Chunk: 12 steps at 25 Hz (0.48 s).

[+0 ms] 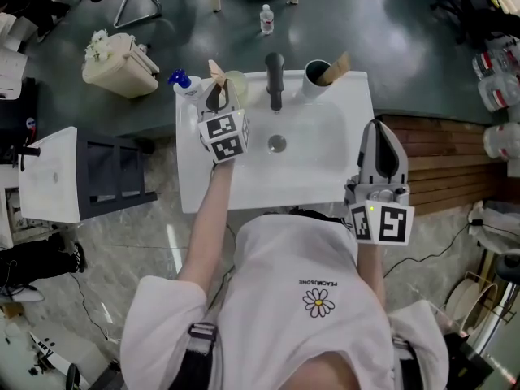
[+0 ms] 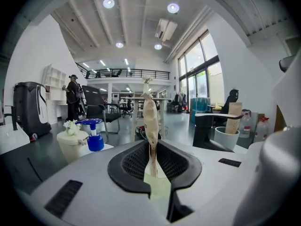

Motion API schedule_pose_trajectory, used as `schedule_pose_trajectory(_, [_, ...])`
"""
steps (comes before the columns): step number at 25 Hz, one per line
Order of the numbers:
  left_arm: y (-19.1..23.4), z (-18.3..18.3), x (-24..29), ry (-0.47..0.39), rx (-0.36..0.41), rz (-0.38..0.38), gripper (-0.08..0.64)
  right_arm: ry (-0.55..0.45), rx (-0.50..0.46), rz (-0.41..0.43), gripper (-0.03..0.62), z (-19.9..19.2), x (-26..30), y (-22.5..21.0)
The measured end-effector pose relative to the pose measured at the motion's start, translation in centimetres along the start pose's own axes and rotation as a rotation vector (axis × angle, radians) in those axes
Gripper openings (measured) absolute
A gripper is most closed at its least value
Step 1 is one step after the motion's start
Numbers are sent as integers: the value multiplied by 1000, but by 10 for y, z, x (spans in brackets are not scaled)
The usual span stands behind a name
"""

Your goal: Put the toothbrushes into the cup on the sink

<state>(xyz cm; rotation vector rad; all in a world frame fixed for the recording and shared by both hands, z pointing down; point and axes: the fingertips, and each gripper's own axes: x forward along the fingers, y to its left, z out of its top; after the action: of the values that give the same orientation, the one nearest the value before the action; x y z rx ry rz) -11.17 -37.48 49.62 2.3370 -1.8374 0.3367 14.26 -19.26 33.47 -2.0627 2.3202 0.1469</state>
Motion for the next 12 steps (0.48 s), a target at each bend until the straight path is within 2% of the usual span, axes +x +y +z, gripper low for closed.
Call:
schedule_pose_trajectory(5, [4,15,-3,-48,-13,3,69,-8,-1,14,11,2,1,2])
schedule_pose_trajectory(12, [20,66,-23,-181,16,42,89,-7,-1,35,11,-1,4,10])
